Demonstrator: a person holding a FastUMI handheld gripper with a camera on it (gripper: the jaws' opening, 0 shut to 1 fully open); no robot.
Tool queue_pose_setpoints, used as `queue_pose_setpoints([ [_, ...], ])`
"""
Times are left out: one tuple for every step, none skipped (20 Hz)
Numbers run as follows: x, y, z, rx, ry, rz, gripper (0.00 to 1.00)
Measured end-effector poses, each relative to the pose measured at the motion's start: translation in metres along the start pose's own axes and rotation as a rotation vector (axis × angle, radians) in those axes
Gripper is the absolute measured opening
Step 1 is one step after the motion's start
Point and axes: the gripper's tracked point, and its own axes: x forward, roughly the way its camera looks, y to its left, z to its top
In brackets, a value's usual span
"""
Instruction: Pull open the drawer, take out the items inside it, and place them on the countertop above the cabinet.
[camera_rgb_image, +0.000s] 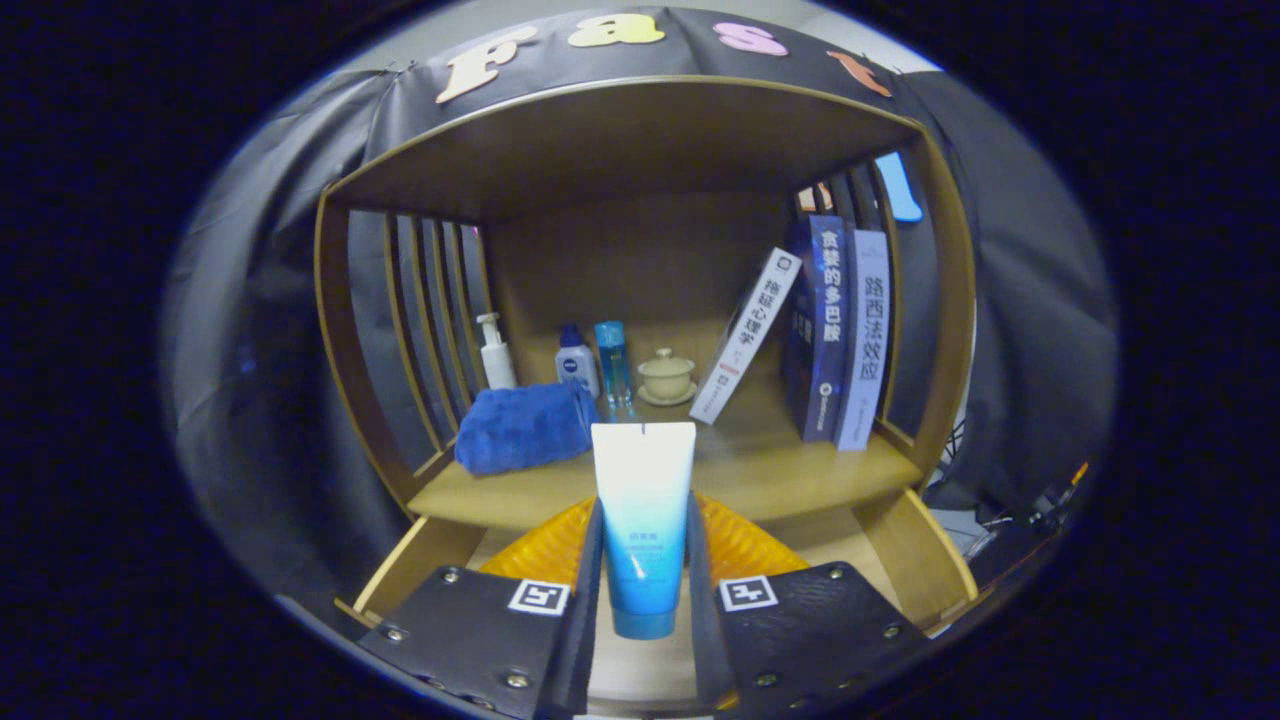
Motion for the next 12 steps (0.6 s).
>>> queue_pose_setpoints([
  [0.012,0.001,0.006,-0.002,0.004,-0.005,0.40],
  [0.026,0.002,0.008,0.001,0.023,-0.010,0.40],
  [0.040,0.003,0.011,0.012,0.024,-0.019,0.40],
  [0.054,0.004,0.013,0.023,0.034,-0.023,0.40],
  [0.069,0.006,0.010,0.035,0.047,-0.024,0.40],
  [0.083,0.005,0.007,0.045,0.062,-0.035,0.40],
  [0.097,0.005,0.002,0.054,0.079,-0.053,0.40],
  [0.108,0.002,-0.005,0.055,0.101,-0.068,0.40],
  [0.118,0.000,-0.011,0.051,0.117,-0.084,0.40],
  [0.124,0.000,-0.014,0.047,0.123,-0.089,0.40],
  [0.131,0.000,-0.015,0.047,0.121,-0.093,0.41],
  [0.137,-0.001,-0.016,0.045,0.118,-0.096,0.40],
])
